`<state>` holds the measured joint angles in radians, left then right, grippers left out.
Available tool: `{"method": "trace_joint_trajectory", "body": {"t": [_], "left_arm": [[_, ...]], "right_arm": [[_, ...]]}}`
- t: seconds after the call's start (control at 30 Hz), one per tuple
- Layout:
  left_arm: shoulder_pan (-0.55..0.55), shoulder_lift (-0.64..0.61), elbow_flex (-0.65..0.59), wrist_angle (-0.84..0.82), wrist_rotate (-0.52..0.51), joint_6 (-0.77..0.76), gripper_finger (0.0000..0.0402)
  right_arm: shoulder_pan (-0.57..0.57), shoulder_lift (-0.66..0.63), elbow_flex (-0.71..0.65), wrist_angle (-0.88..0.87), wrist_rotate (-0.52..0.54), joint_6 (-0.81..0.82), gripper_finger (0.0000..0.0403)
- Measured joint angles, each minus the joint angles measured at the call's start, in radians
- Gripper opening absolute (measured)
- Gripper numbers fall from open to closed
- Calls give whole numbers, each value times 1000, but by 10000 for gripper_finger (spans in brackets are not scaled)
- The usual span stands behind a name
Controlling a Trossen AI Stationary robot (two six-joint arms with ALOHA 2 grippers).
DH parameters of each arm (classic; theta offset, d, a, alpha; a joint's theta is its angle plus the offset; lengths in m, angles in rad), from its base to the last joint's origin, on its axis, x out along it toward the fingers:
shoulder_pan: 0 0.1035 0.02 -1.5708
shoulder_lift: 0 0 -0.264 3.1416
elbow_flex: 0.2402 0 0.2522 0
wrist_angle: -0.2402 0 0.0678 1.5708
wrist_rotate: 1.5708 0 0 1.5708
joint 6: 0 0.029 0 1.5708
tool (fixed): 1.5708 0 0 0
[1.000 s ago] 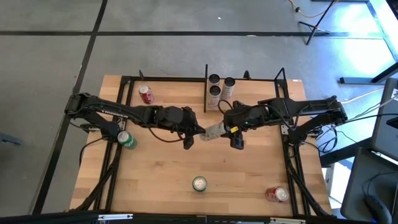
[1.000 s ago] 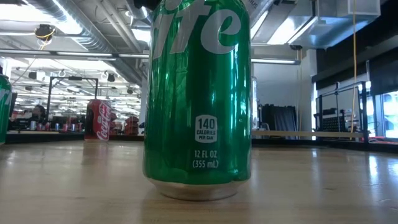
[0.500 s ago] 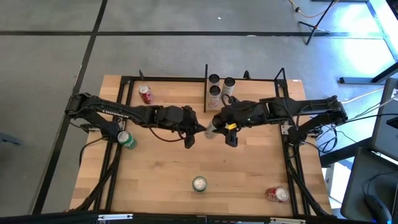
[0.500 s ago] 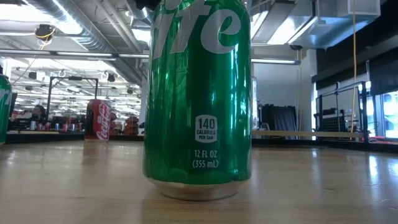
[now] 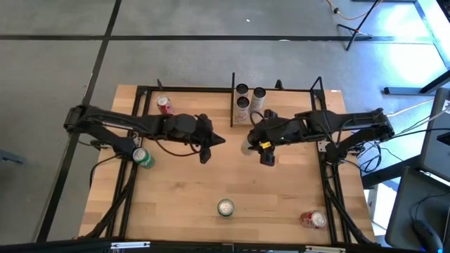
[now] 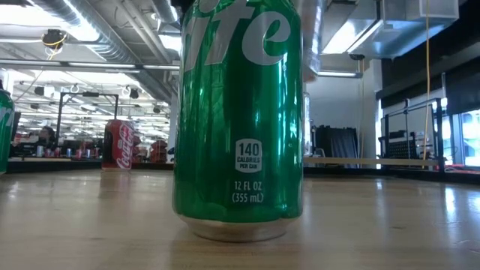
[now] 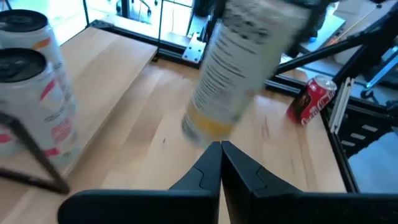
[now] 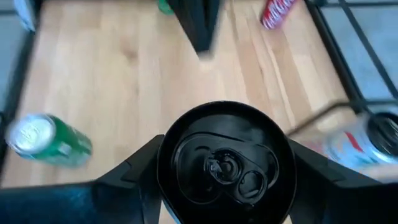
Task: Place canned beverage on shelf
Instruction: Put the white-yellow soda can on the shelf aligned with the other white-yellow soda can
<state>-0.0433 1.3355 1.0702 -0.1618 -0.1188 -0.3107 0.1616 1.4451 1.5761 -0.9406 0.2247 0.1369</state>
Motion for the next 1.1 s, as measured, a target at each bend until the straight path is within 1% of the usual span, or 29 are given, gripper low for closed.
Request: {"method": "trace_joint_trajectory", "body": {"t": [0.1,0.17,0.37,0.47,0.7,0.83,1.1], "left_arm": [[-1,-42,0,-64,-20,-1,5],[-2,-60,0,-90,-37,-13,5],[-10,-65,0,-101,-46,-27,5],[-19,-65,0,-100,-46,-28,5],[-33,-65,0,-100,-52,-53,5],[-38,-65,0,-100,-52,-55,5],[-37,-65,0,-100,-52,-76,5]], "right_arm": [[-10,-3,-1,-93,43,-32,227],[-33,-3,-2,-118,49,-59,227],[-162,-5,-39,-119,16,-170,227],[-246,-5,-71,-76,-43,-232,228],[-435,-5,-168,53,-228,-340,228],[-516,-5,-234,118,-274,-385,228],[-646,-5,-301,219,-380,-415,229]]}}
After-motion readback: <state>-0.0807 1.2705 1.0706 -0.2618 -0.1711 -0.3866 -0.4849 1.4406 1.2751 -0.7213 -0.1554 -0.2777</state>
